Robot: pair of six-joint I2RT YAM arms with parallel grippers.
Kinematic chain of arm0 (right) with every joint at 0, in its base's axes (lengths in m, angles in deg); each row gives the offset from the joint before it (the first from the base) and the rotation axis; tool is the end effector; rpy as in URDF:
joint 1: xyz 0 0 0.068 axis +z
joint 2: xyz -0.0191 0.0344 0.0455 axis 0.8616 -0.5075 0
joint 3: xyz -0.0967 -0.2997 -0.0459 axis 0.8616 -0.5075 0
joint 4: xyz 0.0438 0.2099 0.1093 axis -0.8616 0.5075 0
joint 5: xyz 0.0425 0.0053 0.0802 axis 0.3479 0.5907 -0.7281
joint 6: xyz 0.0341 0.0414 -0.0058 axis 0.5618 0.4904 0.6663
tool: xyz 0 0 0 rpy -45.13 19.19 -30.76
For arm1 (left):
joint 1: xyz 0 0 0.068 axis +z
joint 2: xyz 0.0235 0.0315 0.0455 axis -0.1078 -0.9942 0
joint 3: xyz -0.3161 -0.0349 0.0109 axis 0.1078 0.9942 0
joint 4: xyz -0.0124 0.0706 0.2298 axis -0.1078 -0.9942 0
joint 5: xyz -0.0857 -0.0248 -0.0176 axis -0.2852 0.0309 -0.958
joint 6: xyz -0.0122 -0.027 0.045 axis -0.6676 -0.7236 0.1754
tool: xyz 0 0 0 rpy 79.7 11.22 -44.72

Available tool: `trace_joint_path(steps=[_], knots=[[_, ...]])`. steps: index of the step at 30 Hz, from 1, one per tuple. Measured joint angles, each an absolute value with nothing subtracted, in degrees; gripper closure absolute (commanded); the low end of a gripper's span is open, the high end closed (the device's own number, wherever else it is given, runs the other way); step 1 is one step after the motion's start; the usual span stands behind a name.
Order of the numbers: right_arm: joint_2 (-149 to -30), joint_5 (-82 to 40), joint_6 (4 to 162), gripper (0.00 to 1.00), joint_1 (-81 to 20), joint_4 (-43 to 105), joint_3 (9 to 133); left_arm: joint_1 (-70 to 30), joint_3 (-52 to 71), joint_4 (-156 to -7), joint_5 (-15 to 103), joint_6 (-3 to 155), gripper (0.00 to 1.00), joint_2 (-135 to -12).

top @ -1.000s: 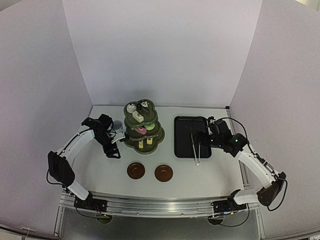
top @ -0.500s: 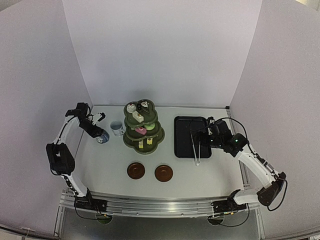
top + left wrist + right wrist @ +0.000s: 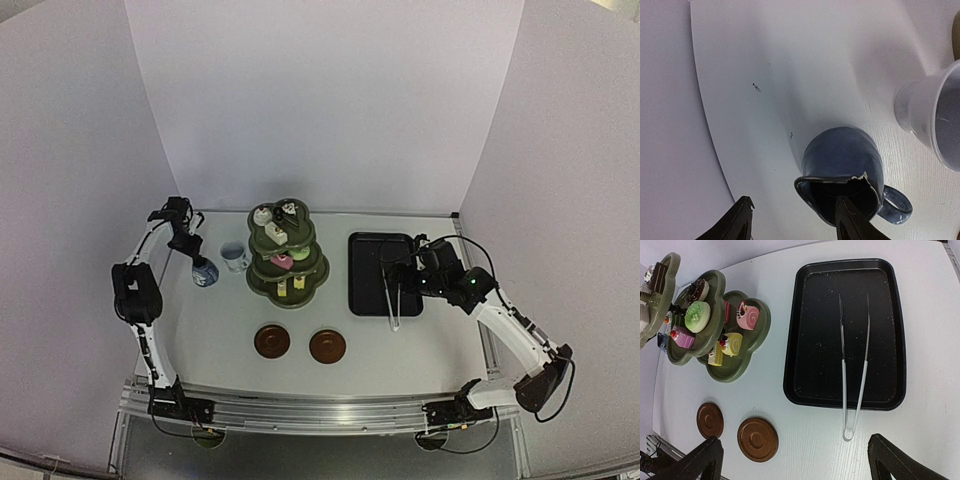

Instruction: Serve the afternoon tea

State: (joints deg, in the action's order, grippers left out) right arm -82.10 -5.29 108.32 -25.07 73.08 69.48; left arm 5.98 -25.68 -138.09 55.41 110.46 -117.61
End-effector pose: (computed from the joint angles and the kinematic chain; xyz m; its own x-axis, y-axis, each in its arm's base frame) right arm 0.1967 0.1286 0.4001 -0.7217 0.1409 -0.6778 -0.1051 0.9454 0.3084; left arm 0.4473 0.0003 0.2952 -0.8559 0.3835 -0.3469 0.3334 0.9220 0.1967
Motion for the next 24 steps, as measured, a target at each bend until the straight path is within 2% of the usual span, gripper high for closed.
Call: trace_joint_path(steps=[9, 24], knots=[[-82.1, -5.3, 108.6, 0.02, -25.1, 73.1, 69.5, 6.0, -27.3, -140.5, 55.2, 109.2, 0.46, -121.9], [-82.1, -5.3, 108.9, 0.02, -25.1, 73.1, 69.5, 7.1, -28.1, -140.5, 54.6, 107.4, 0.62, -125.3]])
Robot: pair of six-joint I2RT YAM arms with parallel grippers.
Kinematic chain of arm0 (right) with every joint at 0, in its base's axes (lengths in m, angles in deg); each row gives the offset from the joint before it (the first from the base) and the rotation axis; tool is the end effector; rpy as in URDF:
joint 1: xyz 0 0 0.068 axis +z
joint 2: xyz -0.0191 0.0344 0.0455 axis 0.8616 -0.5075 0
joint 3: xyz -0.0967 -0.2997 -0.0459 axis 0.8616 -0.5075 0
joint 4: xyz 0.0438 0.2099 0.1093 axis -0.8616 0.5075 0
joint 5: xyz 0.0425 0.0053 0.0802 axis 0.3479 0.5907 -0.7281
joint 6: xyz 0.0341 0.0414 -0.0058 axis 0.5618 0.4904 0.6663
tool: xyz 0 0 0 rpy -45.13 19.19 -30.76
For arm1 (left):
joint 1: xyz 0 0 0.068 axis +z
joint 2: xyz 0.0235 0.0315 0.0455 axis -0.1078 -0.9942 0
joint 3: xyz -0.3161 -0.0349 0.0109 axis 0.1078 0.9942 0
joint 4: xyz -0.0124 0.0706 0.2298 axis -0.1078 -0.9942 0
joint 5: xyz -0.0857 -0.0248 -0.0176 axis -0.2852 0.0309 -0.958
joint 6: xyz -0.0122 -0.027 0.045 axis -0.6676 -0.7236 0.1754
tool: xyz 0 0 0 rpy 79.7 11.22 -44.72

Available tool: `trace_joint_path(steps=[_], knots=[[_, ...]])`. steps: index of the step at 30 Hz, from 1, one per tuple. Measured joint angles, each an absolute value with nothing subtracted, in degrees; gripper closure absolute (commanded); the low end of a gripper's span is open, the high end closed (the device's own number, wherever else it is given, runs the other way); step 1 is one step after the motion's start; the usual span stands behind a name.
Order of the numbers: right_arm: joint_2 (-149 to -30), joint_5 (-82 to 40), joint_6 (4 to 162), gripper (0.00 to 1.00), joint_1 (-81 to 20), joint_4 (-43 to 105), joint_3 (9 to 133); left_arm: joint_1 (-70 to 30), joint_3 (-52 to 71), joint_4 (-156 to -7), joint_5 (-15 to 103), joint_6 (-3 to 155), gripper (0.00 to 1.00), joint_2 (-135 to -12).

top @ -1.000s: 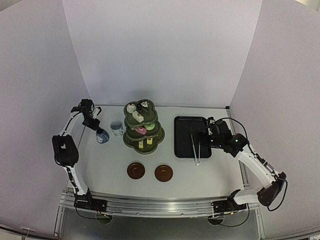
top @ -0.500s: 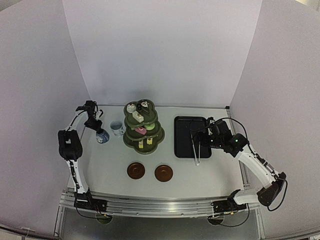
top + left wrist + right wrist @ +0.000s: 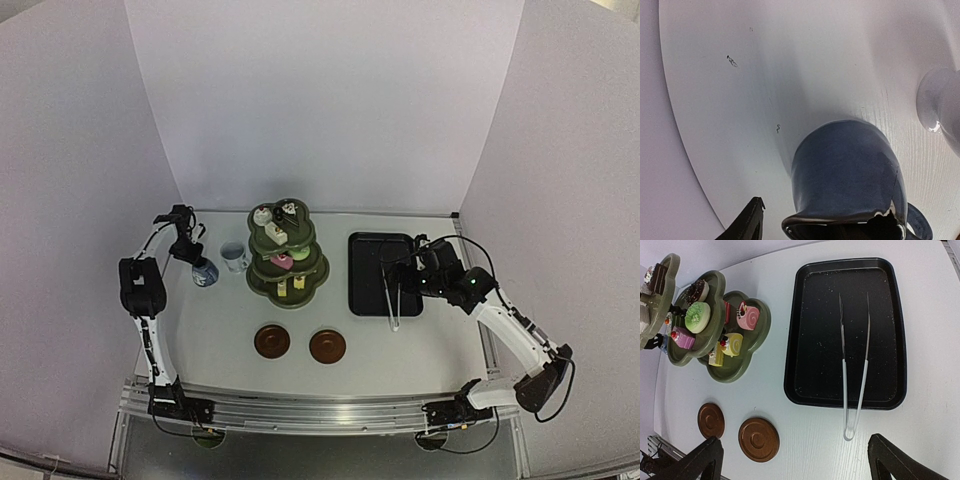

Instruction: Serve the afternoon tea

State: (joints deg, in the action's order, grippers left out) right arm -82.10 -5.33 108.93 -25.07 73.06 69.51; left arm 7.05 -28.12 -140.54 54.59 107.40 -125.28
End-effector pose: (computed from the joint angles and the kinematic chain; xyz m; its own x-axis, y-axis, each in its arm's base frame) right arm 0.1967 0.1286 0.4003 -0.7225 0.1512 -0.6746 -0.0980 0.9436 0.3164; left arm 0.4682 0.0085 0.2463 -0.9171 0.3170 -0.2416 0.2945 0.9474 0.1253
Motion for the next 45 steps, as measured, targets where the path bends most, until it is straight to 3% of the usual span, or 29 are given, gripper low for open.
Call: trace_joint_path(steps=[18, 27, 35, 41, 45], knots=[[-82.1, -5.9, 109.6, 0.02, -25.1, 73.1, 69.5, 7.1, -22.5, -138.8, 54.0, 96.3, 1.00, -122.2], [-84.2, -6.0, 110.0, 0.02, -23.5, 73.1, 69.7, 7.1, -16.1, -140.0, 53.5, 90.2, 1.00, -117.7], [-90.9, -3.6, 106.0, 0.02, -10.5, 73.0, 76.3, 7.1, -6.8, -143.5, 54.0, 79.8, 1.00, -109.2], [-102.5, -1.1, 99.1, 0.02, -0.9, 72.6, 88.6, 5.9, 2.2, -146.3, 54.2, 71.9, 1.00, -96.3], [-117.5, -1.2, 92.6, 0.02, 4.2, 70.4, 104.1, -1.6, 6.3, -148.0, 54.9, 68.7, 1.00, -88.8]])
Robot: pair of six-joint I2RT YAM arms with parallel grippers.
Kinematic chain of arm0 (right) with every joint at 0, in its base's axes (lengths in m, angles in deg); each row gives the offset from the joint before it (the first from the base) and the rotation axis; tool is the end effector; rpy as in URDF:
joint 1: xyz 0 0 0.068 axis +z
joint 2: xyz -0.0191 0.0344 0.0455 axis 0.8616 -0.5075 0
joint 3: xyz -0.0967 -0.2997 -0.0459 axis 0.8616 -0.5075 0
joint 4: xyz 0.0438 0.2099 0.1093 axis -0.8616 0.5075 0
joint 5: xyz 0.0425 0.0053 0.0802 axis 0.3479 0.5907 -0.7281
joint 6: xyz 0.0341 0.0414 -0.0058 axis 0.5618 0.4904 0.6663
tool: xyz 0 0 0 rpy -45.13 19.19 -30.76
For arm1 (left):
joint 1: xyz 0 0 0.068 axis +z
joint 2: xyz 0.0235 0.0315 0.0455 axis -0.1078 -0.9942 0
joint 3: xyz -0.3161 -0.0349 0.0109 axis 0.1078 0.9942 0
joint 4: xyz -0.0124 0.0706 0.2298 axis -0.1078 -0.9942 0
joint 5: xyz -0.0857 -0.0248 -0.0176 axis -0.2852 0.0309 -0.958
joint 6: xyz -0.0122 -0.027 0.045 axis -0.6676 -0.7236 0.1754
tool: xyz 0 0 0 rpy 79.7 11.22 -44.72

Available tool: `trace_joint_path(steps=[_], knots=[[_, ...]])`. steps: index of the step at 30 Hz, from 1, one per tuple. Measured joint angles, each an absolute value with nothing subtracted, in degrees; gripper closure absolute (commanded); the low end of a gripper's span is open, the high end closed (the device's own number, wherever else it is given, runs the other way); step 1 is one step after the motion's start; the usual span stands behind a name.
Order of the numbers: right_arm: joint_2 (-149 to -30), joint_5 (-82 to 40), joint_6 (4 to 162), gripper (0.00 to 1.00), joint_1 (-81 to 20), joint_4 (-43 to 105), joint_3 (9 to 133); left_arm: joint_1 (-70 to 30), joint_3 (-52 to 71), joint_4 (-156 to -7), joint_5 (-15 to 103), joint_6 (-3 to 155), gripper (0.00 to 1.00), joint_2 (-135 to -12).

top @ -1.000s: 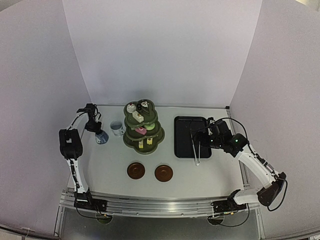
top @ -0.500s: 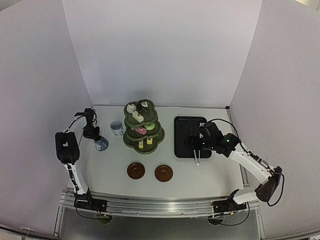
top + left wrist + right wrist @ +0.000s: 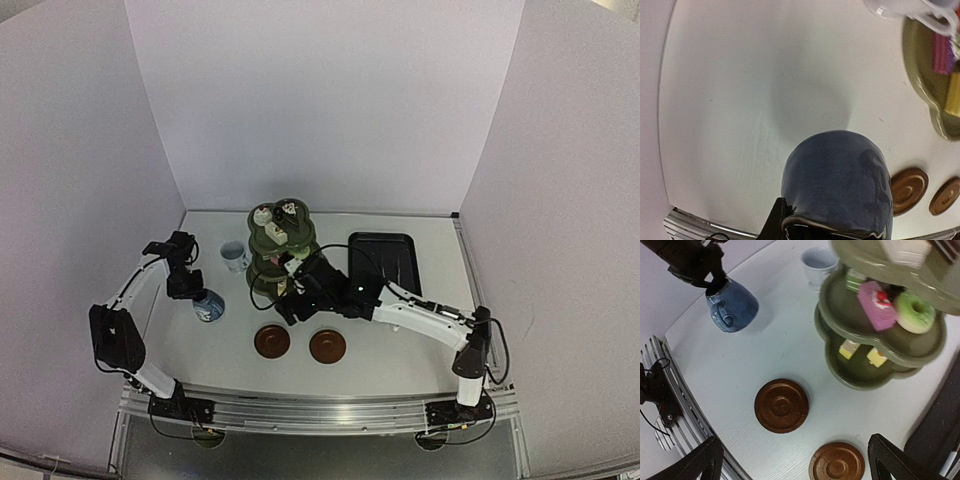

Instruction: Serve the afternoon tea

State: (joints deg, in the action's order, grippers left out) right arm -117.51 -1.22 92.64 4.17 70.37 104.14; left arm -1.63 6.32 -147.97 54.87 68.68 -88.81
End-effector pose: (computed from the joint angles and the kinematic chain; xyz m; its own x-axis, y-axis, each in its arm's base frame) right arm 0.1961 0.3791 0.3960 -0.5018 -0.3955 -0.7693 -0.6899 0.7195 0.0801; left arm 0.2723 -0.0358 0.3157 -0.9622 -0.2026 -0.1821 -0.2029 0.9791 -0.0175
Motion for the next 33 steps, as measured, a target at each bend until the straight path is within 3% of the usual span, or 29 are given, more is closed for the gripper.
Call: trace_joint_path(steps=[10, 21, 23, 28, 33], knots=[[-146.1, -3.0, 84.2, 0.06, 11.9, 71.2, 134.3, -11.5, 10.5, -149.4, 50.8, 64.5, 1.00, -84.8], [-152.7, 1.7, 84.6, 0.18, 12.8, 70.4, 140.1, -16.0, 10.7, -149.4, 49.4, 63.5, 1.00, -84.8], [-154.1, 2.9, 84.5, 0.23, 12.6, 69.9, 141.0, -16.5, 10.7, -149.4, 49.3, 63.5, 1.00, -84.9], [-156.3, 5.1, 83.9, 0.49, 12.4, 69.6, 141.2, -17.0, 10.7, -149.3, 49.1, 63.3, 1.00, -84.9], [-156.7, 5.8, 83.5, 0.67, 12.7, 69.2, 141.2, -17.1, 10.7, -148.5, 49.0, 62.6, 1.00, -85.0]])
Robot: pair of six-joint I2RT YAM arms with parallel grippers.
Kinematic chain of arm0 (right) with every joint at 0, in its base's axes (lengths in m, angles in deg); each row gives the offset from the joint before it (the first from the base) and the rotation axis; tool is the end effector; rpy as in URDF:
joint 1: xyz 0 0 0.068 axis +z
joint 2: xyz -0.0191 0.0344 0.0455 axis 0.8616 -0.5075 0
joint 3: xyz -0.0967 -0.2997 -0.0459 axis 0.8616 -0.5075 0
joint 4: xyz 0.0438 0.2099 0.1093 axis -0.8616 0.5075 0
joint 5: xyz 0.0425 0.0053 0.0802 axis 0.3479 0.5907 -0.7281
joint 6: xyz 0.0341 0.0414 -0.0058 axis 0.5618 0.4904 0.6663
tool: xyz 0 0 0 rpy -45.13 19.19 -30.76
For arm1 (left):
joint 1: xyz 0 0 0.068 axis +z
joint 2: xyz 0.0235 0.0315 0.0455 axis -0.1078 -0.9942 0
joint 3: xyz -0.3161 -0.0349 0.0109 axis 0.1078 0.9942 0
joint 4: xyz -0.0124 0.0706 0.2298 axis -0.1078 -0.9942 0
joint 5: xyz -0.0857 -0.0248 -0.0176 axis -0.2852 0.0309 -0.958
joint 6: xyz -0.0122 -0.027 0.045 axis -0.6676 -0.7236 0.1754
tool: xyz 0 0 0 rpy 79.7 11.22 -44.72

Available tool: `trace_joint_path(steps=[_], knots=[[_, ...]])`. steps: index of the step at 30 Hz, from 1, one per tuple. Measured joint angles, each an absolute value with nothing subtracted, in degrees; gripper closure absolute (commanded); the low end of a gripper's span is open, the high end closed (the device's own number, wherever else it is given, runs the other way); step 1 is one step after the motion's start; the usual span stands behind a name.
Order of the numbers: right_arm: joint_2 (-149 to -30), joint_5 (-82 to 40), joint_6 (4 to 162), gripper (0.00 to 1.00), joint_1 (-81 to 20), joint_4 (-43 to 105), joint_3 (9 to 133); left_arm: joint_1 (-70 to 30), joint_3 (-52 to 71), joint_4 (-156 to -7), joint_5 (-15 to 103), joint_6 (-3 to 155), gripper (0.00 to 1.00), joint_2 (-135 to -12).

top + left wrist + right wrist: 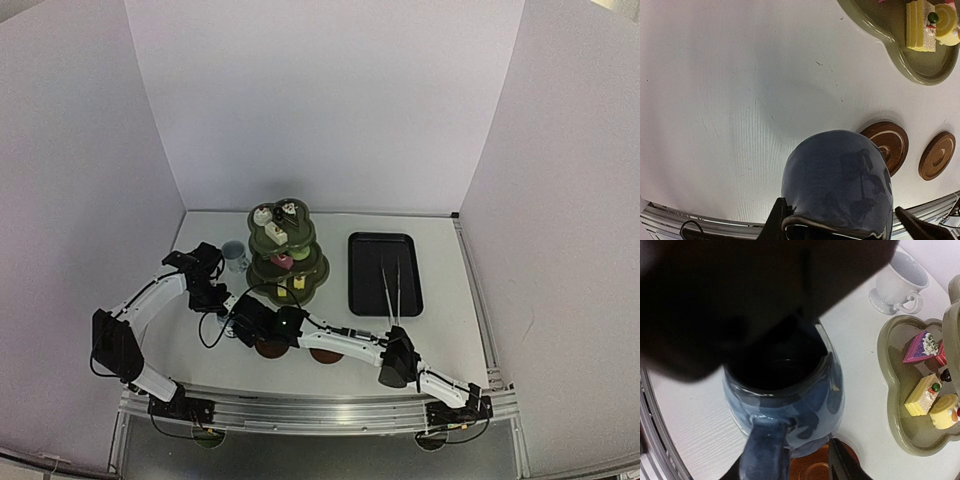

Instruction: Serve the afternoon tea

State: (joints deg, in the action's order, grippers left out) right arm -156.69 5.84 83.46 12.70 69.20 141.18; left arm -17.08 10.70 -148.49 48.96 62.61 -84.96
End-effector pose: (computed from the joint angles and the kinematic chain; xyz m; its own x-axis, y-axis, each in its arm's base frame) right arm 0.1915 0.5577 0.2570 -0.3027 -0.5599 -0.7713 -0.7901 0.6000 -0.1255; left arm 0.2304 -0.1013 0.3128 -0.9920 -0.0405 -0.1193 -0.0260 0.9924 -0.1207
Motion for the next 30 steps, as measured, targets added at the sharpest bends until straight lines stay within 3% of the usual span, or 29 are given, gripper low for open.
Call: trace_joint_path(steps=[6, 12, 17, 24, 30], knots=[[-156.7, 6.1, 82.7, 0.99, 13.2, 68.6, 141.2, -17.4, 10.7, -147.1, 49.2, 61.5, 1.00, -85.0], [-156.7, 6.3, 82.6, 1.00, 13.4, 68.7, 141.0, -17.8, 11.0, -146.9, 49.6, 61.7, 0.99, -85.0], [-156.2, 6.4, 83.7, 1.00, 13.4, 66.5, 138.6, -17.9, 11.1, -146.4, 50.2, 62.8, 0.79, -85.0], [-151.9, 4.5, 85.0, 1.00, 12.1, 63.6, 130.8, -18.3, 11.1, -145.1, 48.9, 65.4, 0.67, -85.1], [-149.1, 2.9, 85.2, 1.00, 11.0, 62.0, 126.9, -18.4, 9.9, -144.5, 47.0, 67.3, 0.50, -84.9]])
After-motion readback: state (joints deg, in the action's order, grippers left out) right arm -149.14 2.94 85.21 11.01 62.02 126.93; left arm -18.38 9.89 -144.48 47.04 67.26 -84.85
